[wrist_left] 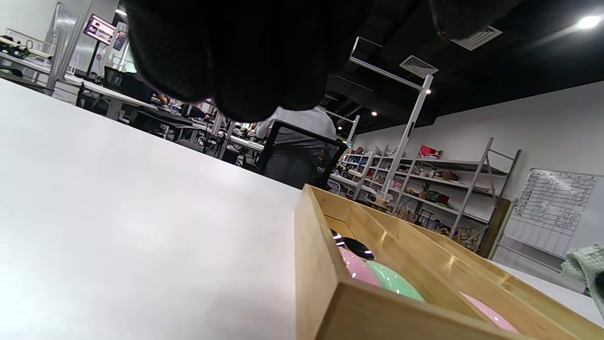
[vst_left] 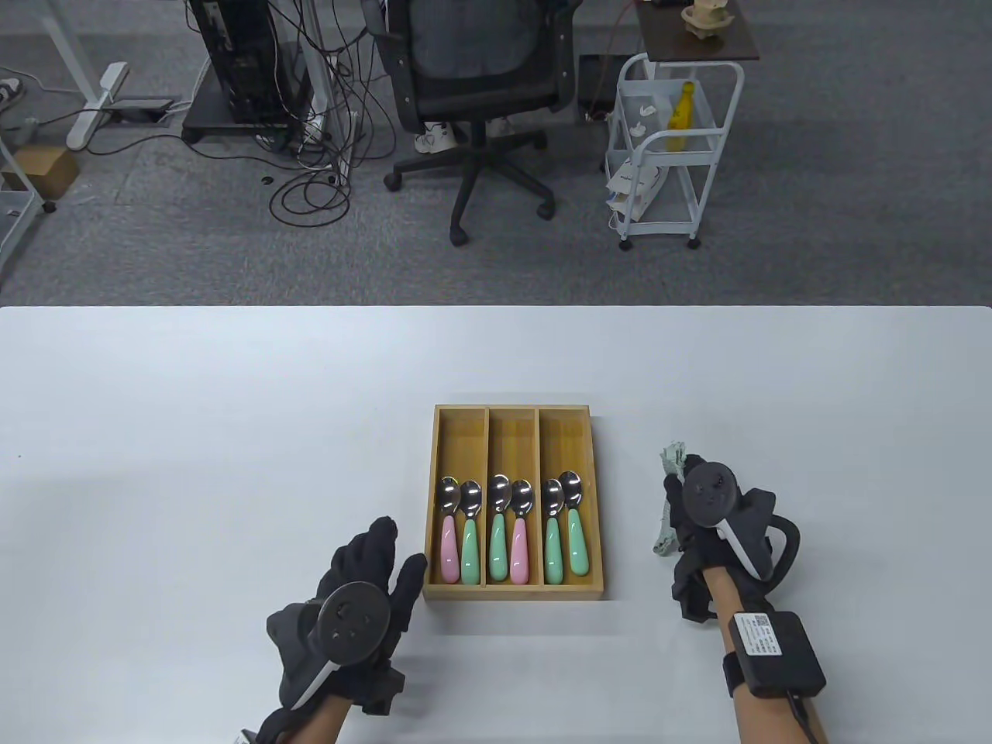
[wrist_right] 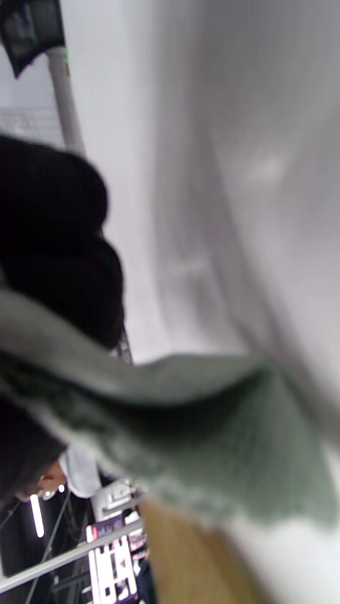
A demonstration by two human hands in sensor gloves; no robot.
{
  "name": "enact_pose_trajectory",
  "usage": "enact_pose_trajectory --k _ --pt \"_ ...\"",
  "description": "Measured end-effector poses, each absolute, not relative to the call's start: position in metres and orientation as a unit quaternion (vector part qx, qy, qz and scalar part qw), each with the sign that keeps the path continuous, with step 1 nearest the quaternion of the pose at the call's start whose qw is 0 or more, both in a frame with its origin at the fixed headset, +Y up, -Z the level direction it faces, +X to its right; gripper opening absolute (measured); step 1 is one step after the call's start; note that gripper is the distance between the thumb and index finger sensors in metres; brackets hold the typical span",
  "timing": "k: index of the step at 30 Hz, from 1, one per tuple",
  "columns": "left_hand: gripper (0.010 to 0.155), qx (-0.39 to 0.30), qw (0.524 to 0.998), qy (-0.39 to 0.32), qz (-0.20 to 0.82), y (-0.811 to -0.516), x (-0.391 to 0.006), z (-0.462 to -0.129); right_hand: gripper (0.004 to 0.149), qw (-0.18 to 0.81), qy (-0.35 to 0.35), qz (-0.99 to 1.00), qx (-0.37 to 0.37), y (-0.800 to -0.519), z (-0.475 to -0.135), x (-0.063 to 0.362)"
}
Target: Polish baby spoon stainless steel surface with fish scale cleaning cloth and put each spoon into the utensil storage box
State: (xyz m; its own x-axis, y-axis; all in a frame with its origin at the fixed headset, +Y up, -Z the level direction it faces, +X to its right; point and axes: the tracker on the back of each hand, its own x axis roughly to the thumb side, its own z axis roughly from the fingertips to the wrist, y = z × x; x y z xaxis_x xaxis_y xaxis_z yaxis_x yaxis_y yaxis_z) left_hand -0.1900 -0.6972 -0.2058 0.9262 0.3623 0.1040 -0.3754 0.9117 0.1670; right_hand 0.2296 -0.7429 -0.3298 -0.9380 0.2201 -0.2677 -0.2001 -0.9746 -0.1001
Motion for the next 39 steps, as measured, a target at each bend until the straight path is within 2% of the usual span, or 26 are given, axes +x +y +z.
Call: enact_pose_trajectory --k 8,13,17,22,29,39 --pt "0.07 0.075 0.976 -0.018 0.201 -0.701 -0.198 -0.211 0.059 0.013 0.011 0.988 -0.156 -0.761 -0.352 0.237" --pt "0.07 0.071 0.977 -0.019 0.202 -0.701 -0.197 -0.211 0.072 0.044 0.005 0.986 -0.163 -0.748 -0.349 0.247" --pt "0.07 0.067 0.977 -0.018 0.204 -0.701 -0.197 -0.211 0.075 0.063 -0.014 0.985 -0.16 -0.734 -0.339 0.254" --pt "0.07 0.065 0.976 -0.024 0.208 -0.702 -0.195 -0.21 0.071 0.083 -0.042 0.988 -0.123 -0.712 -0.31 0.249" --pt "0.07 0.078 0.97 -0.05 0.224 -0.697 -0.193 -0.204 0.067 0.131 -0.075 0.988 -0.034 -0.693 -0.256 0.207" --pt "0.07 0.11 0.959 -0.083 0.247 -0.689 -0.19 -0.193 0.065 0.244 -0.091 0.965 0.032 -0.688 -0.206 0.166"
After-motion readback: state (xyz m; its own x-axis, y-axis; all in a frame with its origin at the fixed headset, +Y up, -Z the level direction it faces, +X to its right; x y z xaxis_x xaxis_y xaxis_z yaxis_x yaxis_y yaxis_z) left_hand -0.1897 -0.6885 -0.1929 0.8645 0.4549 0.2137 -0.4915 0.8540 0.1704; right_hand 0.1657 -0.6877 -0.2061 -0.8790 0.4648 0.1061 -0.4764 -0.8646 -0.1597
